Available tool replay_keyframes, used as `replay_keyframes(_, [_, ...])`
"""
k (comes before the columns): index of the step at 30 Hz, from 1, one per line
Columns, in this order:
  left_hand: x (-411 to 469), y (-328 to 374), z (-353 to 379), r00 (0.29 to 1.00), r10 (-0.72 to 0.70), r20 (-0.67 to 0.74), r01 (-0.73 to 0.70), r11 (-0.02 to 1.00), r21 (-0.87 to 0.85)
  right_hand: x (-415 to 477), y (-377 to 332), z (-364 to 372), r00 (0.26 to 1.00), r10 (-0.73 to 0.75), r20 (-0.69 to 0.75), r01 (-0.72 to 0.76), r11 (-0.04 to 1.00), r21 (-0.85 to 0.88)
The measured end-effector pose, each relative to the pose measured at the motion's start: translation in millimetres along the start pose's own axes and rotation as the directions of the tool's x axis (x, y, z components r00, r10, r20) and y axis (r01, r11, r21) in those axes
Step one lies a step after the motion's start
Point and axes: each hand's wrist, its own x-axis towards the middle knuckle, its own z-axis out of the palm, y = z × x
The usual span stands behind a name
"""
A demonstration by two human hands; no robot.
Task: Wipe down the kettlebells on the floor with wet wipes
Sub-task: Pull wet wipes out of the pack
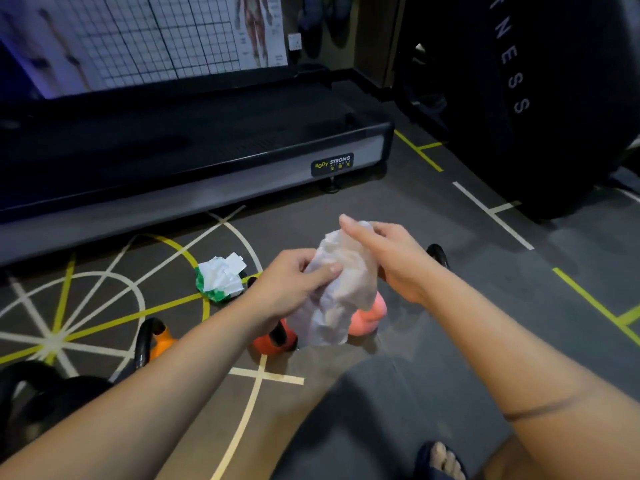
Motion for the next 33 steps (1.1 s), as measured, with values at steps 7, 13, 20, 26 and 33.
replay_keyframes(7, [-14,-5,-6,0.998,0.038,-0.046,-0.027,0.977,0.212,2,7,1,0.986,-0.100,-0.132,0.101,0.995,-0.003])
replay_keyframes(13, [-6,10,17,0.991,0.034,-0.126,-0.008,0.978,0.208,1,0,-5,0.808,-0.385,-0.445,0.355,0.922,-0.154])
replay_keyframes(20, [9,37,13,0.977,-0.133,0.170,0.128,0.991,0.039,-2,-1,-32,0.822,-0.458,-0.337,0.328,0.866,-0.378])
replay_keyframes(26, [12,32,0,0.950,-0.236,0.206,0.156,0.927,0.342,-5,-4,-24,0.784,-0.596,-0.174,0.469,0.752,-0.463])
replay_keyframes(33, [24,39,0,0.972,-0.234,-0.011,0.234,0.964,0.124,-18,-3,-16,0.735,-0.678,0.021,0.591,0.624,-0.511])
